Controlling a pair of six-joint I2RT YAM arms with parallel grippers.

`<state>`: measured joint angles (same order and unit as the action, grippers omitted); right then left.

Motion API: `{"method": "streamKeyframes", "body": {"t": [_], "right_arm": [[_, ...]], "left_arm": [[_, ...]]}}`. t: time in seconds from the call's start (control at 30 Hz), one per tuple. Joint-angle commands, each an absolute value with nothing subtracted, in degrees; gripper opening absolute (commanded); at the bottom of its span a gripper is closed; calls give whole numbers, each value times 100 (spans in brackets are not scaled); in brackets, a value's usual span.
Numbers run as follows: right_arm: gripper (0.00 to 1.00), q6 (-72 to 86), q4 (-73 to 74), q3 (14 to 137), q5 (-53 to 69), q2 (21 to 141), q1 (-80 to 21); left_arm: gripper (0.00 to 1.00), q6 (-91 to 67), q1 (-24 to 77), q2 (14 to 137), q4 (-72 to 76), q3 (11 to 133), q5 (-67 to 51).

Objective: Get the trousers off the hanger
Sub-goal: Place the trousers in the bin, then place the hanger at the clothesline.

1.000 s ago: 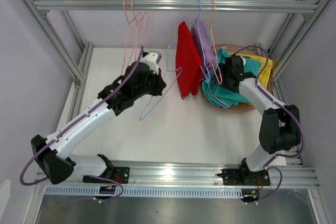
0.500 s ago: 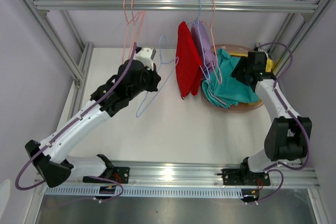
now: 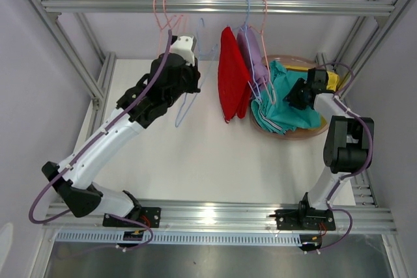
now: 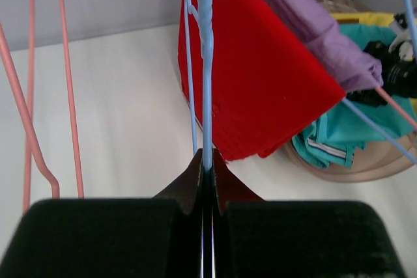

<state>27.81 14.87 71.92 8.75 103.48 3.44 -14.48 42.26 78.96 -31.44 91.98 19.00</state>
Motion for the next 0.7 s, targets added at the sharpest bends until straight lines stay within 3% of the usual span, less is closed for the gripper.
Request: {"method": "streamKeyframes", "body": {"t": [0.0, 0.13, 0.2, 0.23, 0.5, 0.67], "right_arm": [[40, 2777, 1450, 7357, 1019, 10661, 483], [35, 2777, 1397, 7277, 1099, 10547, 492], [19, 2760, 1415, 7277, 1107, 10494, 492], [0, 2742, 1406, 7277, 1125, 10477, 492], [0, 2760, 1406, 7286, 1345, 10485, 492], [0, 2725, 1371, 7225, 1468, 10424, 483]], "left_arm": [[1, -1274, 4254, 8007, -3138, 9870, 2276], [0, -1204, 4254, 7850, -3024, 10011, 2294], [0, -1143, 4254, 7770, -2936, 10002, 2329], [0, -1090, 4254, 7717, -2892, 9976, 2355], [0, -870, 3965, 7901, -2760, 10212, 2716], [0, -993, 3385, 8358, -2926, 10695, 2312]]}}
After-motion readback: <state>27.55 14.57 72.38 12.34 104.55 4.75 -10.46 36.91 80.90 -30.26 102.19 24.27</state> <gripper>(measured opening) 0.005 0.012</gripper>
